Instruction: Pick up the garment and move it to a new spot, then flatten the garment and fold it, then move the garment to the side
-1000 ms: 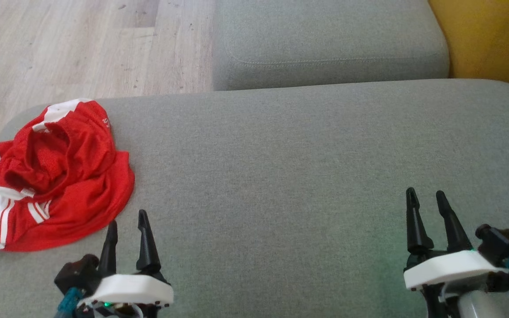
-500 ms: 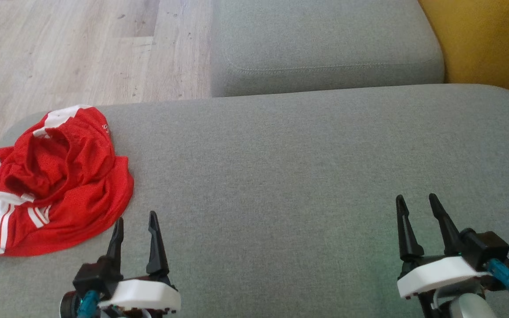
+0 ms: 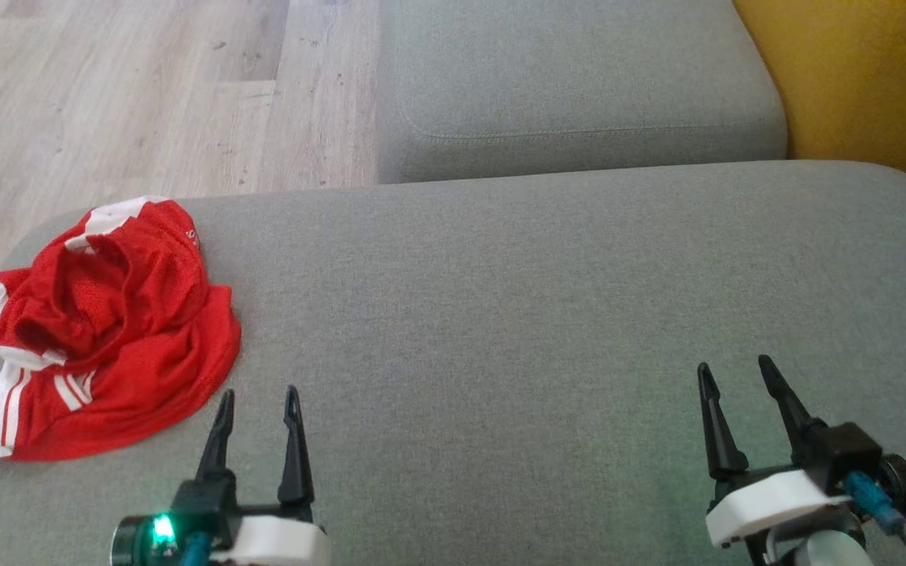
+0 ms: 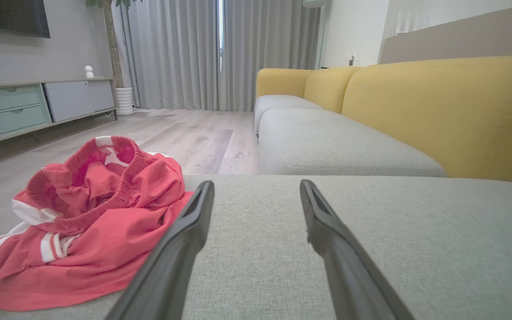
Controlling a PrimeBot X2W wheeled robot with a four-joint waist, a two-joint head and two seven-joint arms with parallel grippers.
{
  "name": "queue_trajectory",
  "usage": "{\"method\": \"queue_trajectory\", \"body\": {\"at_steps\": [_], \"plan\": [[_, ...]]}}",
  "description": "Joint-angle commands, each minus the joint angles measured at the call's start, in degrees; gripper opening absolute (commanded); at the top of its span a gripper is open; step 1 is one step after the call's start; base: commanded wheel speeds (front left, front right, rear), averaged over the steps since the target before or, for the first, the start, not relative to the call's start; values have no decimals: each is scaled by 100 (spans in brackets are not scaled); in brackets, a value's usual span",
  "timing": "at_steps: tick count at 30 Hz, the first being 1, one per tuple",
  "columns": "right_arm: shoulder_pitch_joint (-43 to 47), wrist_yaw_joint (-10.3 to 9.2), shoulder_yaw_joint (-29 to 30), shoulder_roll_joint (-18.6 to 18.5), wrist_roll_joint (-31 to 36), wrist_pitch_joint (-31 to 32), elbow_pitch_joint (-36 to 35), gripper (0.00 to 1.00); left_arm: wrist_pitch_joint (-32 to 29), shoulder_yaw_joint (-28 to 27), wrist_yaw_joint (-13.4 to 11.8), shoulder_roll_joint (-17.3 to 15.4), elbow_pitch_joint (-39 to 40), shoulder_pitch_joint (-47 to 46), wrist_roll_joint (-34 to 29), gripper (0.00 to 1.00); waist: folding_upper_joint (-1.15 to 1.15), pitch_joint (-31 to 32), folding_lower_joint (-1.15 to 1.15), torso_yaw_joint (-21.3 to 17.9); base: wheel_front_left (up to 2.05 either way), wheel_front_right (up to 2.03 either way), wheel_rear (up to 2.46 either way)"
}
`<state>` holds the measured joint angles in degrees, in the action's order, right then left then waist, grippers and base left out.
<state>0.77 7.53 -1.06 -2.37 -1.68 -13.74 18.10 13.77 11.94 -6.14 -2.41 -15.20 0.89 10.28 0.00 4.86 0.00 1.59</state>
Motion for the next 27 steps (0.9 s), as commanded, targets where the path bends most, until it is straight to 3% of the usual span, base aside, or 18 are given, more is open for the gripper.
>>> {"method": "queue_trajectory", "body": {"at_steps": [1,21,27], "plan": [[-108,-4,-129,-51,215,-104,-161,100,101,-107,-65,-46,136,-126,-210,100,0,12,0,3,0,0,0],[-87,-4,-145,-51,235,-126,27,100,123,-141,-74,-47,-51,-128,-255,100,0,37,0,64,0,0,0],[-58,-4,-131,-51,234,-126,27,100,123,-157,-87,-47,-98,-159,-257,100,0,24,0,261,0,0,0]]}}
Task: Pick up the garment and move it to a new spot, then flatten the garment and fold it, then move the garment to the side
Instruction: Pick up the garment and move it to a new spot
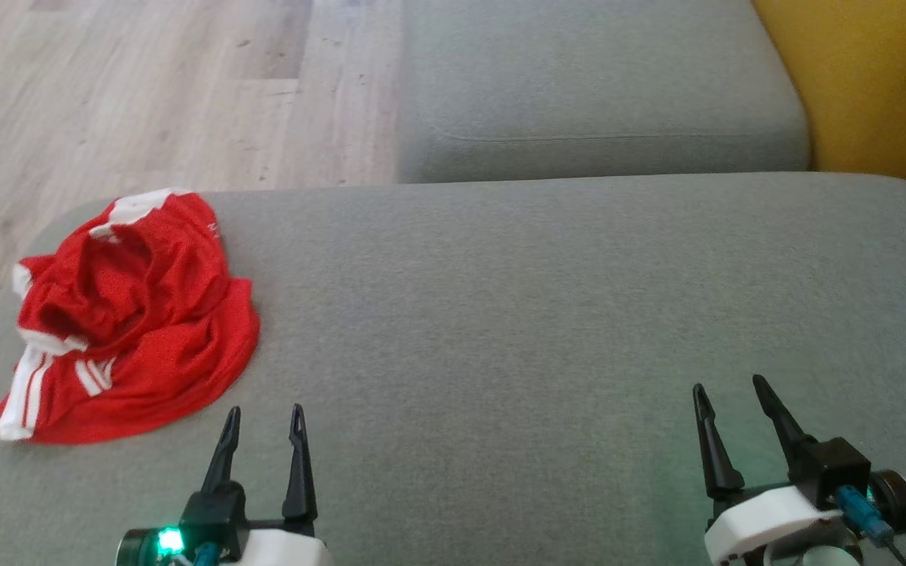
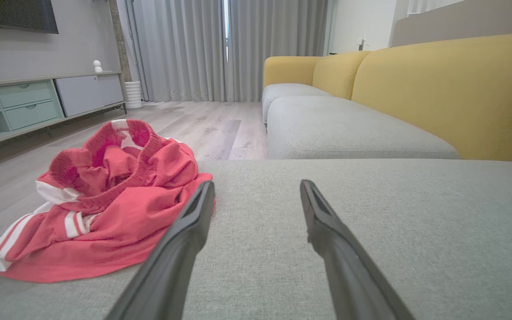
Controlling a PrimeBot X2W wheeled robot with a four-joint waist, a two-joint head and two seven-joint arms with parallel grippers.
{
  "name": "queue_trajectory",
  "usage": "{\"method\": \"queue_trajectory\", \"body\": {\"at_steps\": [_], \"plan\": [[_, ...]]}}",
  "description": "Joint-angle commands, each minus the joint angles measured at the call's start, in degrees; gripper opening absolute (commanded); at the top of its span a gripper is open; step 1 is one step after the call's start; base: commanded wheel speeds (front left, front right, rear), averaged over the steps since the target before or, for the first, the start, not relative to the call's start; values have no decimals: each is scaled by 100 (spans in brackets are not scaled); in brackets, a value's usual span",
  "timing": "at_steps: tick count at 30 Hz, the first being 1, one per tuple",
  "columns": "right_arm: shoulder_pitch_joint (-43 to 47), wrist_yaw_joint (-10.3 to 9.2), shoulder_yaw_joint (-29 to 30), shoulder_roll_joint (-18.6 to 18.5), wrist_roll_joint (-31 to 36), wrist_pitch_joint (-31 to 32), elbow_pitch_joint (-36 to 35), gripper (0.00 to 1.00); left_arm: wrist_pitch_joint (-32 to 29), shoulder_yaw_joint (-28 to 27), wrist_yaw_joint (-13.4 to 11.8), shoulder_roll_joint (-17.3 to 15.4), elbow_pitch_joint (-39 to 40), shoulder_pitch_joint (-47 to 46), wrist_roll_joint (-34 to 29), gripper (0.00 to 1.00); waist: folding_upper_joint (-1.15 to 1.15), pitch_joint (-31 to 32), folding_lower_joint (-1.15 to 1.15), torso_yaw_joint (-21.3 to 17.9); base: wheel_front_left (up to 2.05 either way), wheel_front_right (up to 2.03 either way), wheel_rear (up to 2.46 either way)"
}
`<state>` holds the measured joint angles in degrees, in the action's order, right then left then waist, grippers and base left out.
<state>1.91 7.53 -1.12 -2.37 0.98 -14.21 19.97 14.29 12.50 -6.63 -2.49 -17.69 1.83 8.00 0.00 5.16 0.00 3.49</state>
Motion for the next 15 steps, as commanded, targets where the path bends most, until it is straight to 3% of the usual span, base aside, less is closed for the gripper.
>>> {"method": "queue_trajectory", "body": {"at_steps": [1,7,15], "plan": [[-162,-4,-123,-51,-31,-79,-154,100,71,-215,-41,-39,142,-261,-36,100,0,-11,0,134,0,0,0],[-142,-4,-105,-51,-60,-79,-166,100,71,-237,-20,-39,82,-299,-85,100,0,-60,0,574,0,0,0],[-209,-4,-195,-51,-129,-79,-209,100,71,-429,-30,-75,108,-324,-203,100,0,-231,0,1614,0,0,0]]}}
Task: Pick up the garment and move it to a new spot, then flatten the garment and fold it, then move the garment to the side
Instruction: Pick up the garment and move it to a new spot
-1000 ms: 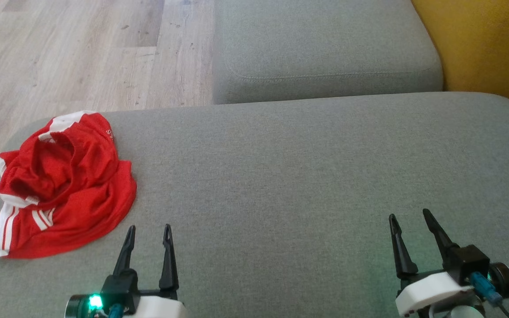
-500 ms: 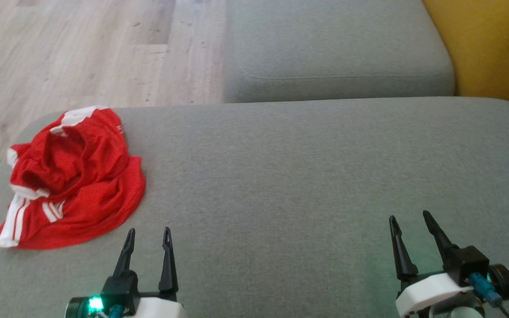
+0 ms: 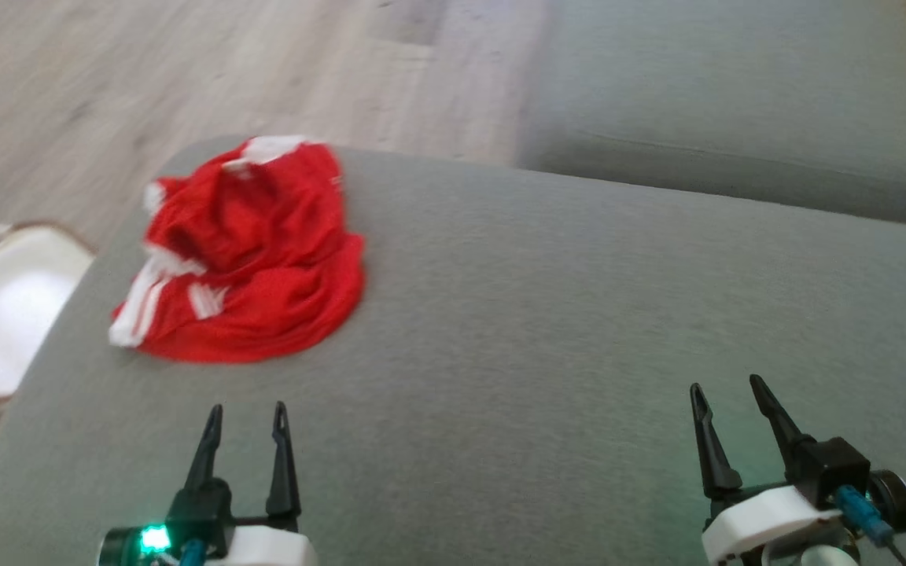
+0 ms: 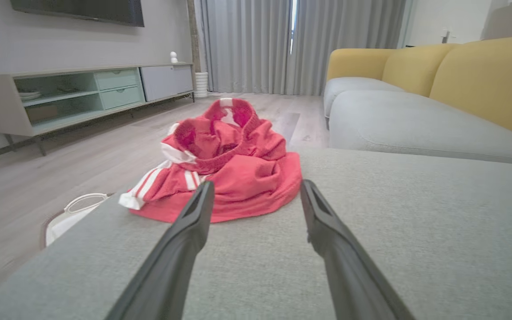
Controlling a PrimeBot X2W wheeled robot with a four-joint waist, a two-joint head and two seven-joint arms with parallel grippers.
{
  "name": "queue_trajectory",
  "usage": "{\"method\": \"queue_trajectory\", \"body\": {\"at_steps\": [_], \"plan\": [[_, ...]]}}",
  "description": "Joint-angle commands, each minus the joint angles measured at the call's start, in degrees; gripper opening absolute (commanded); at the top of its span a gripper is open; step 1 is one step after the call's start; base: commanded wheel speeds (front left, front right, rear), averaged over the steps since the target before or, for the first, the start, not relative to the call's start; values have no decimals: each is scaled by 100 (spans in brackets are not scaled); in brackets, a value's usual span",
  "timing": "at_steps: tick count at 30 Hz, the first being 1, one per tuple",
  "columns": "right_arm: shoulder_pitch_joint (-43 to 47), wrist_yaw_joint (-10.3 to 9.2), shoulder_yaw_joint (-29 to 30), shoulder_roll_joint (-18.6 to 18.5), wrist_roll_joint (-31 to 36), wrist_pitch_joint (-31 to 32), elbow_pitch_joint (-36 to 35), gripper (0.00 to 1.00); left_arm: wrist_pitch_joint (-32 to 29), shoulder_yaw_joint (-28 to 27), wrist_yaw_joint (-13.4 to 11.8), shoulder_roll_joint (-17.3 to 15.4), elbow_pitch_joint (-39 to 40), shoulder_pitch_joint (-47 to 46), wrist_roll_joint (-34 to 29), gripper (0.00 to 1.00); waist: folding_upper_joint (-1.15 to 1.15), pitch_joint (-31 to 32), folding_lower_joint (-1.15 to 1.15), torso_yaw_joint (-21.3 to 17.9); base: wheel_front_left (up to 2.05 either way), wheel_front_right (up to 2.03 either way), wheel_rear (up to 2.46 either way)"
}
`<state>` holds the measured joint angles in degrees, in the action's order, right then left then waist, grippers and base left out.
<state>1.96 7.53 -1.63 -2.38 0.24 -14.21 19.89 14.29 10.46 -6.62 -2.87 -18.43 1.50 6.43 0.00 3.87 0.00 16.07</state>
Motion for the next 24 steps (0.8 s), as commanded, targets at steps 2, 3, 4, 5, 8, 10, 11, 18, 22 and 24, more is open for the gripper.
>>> {"method": "queue_trajectory", "body": {"at_steps": [2,3,4,5,8,10,11,18,22,24], "plan": [[-237,-4,-149,-50,-69,-79,-215,100,71,-270,-37,-44,206,-287,-64,100,0,-147,0,570,0,0,0],[-252,-4,-159,-50,-75,-79,-215,100,71,-290,-37,-48,220,-287,-75,100,0,-168,0,665,0,0,0],[-266,-4,-164,-50,-78,-79,-213,100,71,-308,-37,-50,235,-291,-82,100,0,-188,0,758,0,0,0],[-279,-4,-177,-50,-78,-79,-205,100,71,-331,-39,-53,248,-291,-89,100,0,-204,0,837,0,0,0],[-304,-4,-201,-50,-68,-79,-199,100,71,-395,-42,-59,289,-300,-105,100,0,-246,0,1015,0,0,0],[-318,-4,-191,-50,-59,-79,-202,100,71,-417,-32,-77,316,-309,-134,100,0,-277,0,1080,0,0,0],[-324,-4,-185,-50,-50,-79,-206,100,71,-423,-34,-98,347,-329,-167,100,0,-295,0,1097,0,0,0],[-357,-4,-151,-50,189,-79,-246,100,71,-371,79,-404,711,-901,-413,100,0,-610,0,1043,0,0,0],[-445,-4,-41,-50,456,-79,-358,100,-319,-332,428,-589,946,-1743,-305,100,0,-997,0,975,0,0,0],[-501,-4,37,-50,609,-79,-430,100,-675,-299,632,-730,960,-2273,-281,100,0,-1223,0,919,0,0,0]]}}
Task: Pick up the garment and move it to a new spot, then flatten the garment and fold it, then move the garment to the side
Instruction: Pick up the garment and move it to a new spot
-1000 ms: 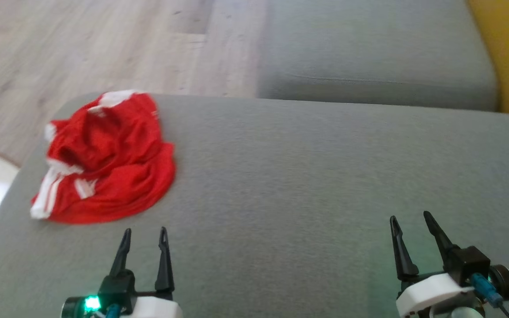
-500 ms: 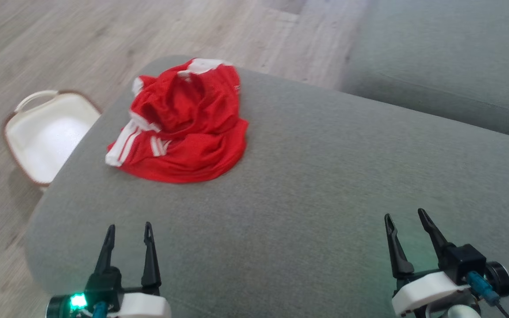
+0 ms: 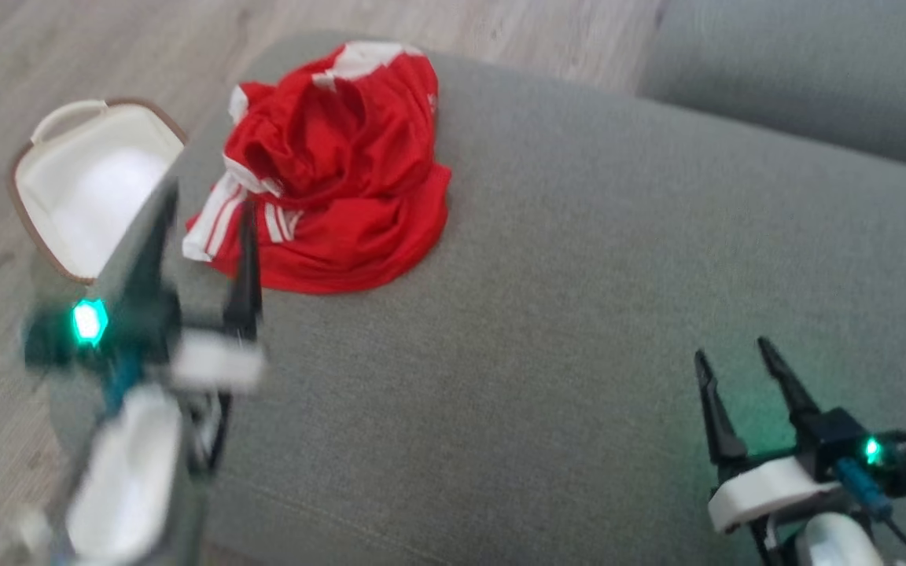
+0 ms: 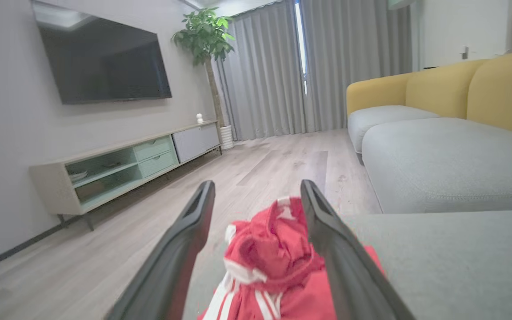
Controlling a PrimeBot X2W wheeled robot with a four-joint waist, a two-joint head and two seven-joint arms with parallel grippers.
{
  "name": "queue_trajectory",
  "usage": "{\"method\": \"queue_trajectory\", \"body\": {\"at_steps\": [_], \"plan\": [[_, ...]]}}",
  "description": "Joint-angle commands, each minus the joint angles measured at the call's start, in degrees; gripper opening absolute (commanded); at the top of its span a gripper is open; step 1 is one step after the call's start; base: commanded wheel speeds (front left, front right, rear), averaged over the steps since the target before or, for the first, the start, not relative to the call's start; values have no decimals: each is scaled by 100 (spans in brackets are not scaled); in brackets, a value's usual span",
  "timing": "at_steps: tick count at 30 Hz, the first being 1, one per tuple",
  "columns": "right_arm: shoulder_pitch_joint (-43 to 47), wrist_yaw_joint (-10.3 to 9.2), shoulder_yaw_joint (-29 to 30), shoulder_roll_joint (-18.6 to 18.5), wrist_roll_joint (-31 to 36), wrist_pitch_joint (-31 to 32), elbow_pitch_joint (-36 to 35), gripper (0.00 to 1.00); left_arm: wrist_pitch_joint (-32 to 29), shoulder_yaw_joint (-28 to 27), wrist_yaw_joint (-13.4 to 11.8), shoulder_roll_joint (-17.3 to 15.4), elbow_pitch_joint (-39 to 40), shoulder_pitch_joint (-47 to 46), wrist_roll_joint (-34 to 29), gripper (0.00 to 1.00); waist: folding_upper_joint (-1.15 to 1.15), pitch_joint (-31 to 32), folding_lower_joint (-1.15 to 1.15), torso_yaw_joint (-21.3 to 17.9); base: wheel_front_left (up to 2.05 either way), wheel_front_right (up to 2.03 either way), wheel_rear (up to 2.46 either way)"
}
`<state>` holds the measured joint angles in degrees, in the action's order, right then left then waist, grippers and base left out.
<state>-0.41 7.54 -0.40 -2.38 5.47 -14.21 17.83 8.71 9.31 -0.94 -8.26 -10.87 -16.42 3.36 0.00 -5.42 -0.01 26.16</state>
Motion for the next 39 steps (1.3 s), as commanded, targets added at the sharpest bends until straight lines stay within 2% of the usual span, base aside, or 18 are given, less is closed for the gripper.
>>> {"method": "queue_trajectory", "body": {"at_steps": [1,5,8,9,14,18,23,27,28,29,30,35,39], "plan": [[-287,-5,-47,-50,177,-79,-266,100,-300,-172,166,-224,183,-759,76,100,0,-389,1,-113,0,0,0],[-395,-5,90,-174,453,-79,-490,100,-1059,-156,476,-304,-66,-1907,302,100,0,-871,1,-232,0,0,0],[-521,-5,113,-388,540,-79,-667,100,-1682,-195,586,-310,-542,-2741,536,100,0,-1258,1,-360,0,0,0],[-521,-5,113,-388,540,-79,-667,100,-1682,-195,586,-310,-542,-2741,536,100,0,-1258,1,-360,0,0,0],[-708,-5,102,-682,574,-79,-880,100,-2739,-221,711,-408,-1757,-3862,882,100,0,-1744,1,-591,0,0,0],[-764,-5,72,-808,560,-79,-990,100,-3249,-328,738,-504,-2648,-4377,1113,100,0,-2017,1,-783,0,0,0],[-759,-5,88,-891,538,-79,-1136,100,-3717,-360,614,-725,-3641,-4636,1105,100,0,-2296,1,-949,0,0,0],[-782,-5,92,-906,527,-79,-1213,100,-3703,-403,538,-800,-4126,-4665,1145,100,0,-2407,1,-1053,0,0,0],[-790,-5,99,-904,526,-79,-1229,100,-3646,-403,546,-811,-4210,-4660,1155,91,0,-2426,1,-1068,0,0,0],[-798,-5,105,-905,523,-79,-1244,100,-3577,-400,557,-822,-4289,-4655,1162,30,0,-2441,1,-1080,0,0,0],[-807,-5,111,-906,522,-79,-1260,100,-3486,-407,566,-831,-4355,-4661,1178,0,0,-2458,1,-1092,0,0,0],[-821,-5,148,-904,524,-79,-1285,100,-2740,-318,535,-925,-4483,-4810,1055,0,0,-2453,1,-1113,0,0,0],[-817,-5,85,-770,514,-79,-1194,100,-2133,-189,531,-1019,-4517,-4995,906,0,0,-2156,1,-1212,0,0,0]]}}
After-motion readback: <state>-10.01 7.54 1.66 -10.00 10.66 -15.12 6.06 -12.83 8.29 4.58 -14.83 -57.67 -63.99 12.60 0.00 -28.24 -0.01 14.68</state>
